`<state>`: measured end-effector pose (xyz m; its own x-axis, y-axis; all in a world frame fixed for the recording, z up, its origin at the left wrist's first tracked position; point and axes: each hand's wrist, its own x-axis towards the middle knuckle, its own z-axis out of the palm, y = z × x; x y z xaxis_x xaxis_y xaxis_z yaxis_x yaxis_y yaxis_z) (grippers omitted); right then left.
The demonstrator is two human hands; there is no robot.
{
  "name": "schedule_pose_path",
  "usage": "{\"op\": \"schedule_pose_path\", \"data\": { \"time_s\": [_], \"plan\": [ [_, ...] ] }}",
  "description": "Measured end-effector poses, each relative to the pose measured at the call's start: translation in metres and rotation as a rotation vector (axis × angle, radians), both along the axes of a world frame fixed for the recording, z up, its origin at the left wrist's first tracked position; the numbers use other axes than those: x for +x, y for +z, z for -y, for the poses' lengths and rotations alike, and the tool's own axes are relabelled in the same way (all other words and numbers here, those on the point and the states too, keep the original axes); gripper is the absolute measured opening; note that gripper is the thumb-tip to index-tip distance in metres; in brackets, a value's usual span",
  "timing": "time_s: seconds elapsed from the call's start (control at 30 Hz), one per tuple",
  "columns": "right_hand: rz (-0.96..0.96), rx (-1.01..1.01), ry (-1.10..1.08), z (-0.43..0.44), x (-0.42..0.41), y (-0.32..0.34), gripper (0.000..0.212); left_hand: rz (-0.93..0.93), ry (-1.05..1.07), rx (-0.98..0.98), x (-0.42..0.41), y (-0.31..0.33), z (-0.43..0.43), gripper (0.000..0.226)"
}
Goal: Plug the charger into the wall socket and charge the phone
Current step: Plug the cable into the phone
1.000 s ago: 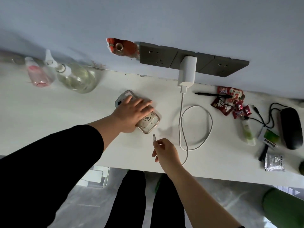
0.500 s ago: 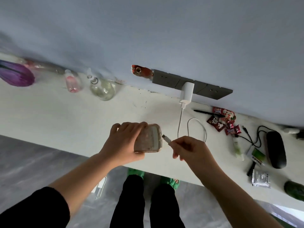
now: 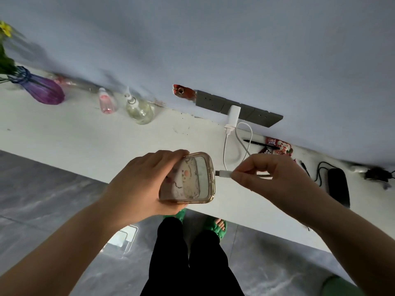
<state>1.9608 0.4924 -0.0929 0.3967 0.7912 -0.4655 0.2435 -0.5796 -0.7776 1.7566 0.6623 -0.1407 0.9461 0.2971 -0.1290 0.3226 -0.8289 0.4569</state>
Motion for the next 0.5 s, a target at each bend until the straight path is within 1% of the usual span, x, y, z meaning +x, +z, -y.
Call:
{"op": "schedule_pose_path", "data": {
  "time_s": [0.23, 0.37, 0.5],
  "plan": [
    [-0.055, 0.024, -0.044, 0.009, 0.0, -0.005, 0.009, -0.002, 0.053, -0.008, 0.003, -0.002, 0.013, 0.091],
    [-0.037, 0.031, -0.079, 0.012, 0.001, -0.007, 0.01, -0.017, 0.034, 0.002, 0.005, -0.004, 0.016, 0.09],
    [-0.045, 0.029, -0.069, 0.014, 0.001, -0.008, 0.01, -0.027, 0.034, -0.001, 0.006, -0.006, 0.019, 0.091]
  ]
}}
